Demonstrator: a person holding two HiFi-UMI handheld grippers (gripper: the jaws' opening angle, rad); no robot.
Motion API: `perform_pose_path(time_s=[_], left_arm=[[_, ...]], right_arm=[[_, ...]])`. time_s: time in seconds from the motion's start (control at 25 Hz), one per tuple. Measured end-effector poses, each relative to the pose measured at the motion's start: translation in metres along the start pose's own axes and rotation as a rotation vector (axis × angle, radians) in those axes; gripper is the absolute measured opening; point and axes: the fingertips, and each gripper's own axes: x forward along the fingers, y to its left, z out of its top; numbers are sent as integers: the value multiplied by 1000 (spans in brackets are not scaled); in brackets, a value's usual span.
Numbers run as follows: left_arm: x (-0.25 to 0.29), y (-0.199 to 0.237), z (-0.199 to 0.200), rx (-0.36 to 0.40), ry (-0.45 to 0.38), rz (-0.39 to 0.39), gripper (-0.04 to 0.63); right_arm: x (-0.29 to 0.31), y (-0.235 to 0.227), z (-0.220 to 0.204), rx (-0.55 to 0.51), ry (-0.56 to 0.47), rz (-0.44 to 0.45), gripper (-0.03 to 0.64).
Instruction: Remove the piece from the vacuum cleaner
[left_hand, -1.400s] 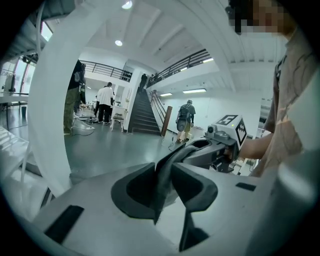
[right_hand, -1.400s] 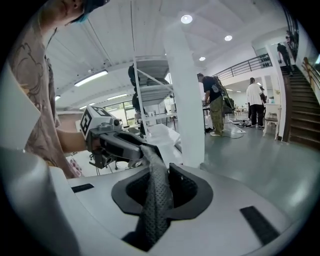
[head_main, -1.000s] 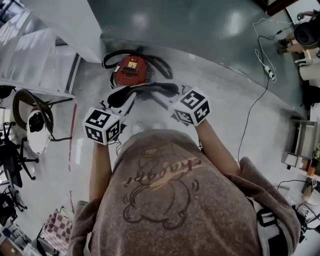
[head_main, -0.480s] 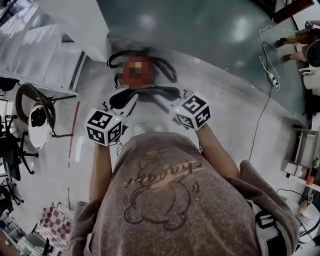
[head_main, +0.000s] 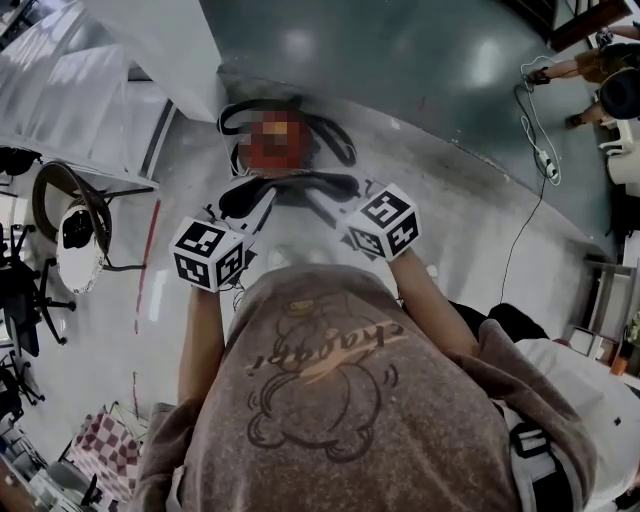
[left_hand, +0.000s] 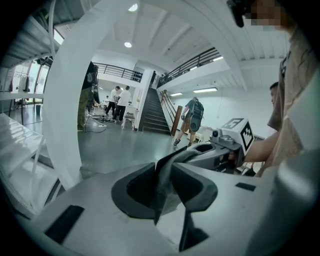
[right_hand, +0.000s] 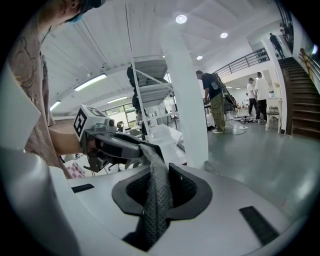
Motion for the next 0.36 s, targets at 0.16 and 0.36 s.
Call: perform_pose_path(time_s=[0.16,0.36], left_arm=[[-3,0,-2,-3,0,3,100],[-3,0,-6,-12,0,7,100]], right_arm=[[2,3,-1,-3,1,6,54],[3,4,-4,-6,3,11,54]])
